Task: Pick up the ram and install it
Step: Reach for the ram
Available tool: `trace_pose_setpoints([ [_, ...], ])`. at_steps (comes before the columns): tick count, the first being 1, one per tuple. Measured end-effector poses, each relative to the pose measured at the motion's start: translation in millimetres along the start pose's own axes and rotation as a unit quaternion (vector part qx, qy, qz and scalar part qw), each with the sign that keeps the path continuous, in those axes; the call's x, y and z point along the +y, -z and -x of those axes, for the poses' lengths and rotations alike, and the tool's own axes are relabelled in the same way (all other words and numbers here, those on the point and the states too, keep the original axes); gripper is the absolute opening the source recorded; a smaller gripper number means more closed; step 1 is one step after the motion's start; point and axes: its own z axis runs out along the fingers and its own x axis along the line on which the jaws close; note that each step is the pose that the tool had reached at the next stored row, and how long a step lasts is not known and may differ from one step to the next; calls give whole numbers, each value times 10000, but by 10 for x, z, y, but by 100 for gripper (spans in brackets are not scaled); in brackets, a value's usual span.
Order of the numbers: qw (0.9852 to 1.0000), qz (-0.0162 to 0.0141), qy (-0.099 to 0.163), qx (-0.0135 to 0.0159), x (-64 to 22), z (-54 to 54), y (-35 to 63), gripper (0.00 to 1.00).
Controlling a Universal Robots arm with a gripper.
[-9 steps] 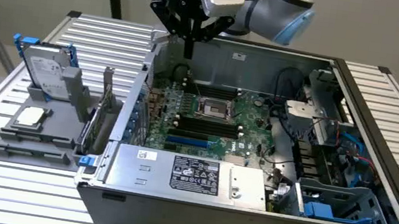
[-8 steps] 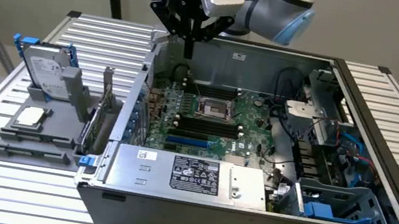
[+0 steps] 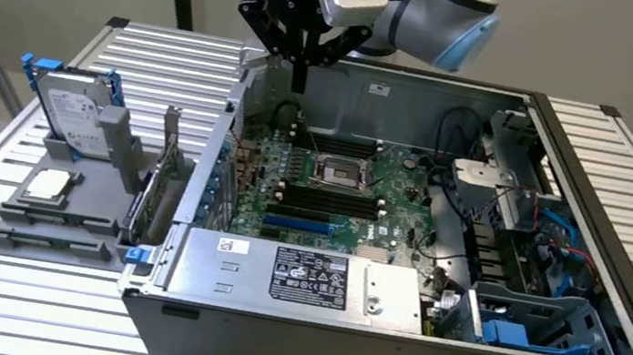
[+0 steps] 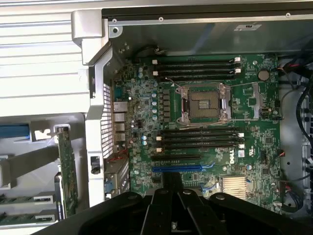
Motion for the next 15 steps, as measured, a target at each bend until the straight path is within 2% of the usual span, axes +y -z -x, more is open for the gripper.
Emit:
trace_pose_setpoints([
  [9,10000,-1,-1,1,-2,-15,2,11],
  [15,10000,0,0,0,-49,-269,2,11],
])
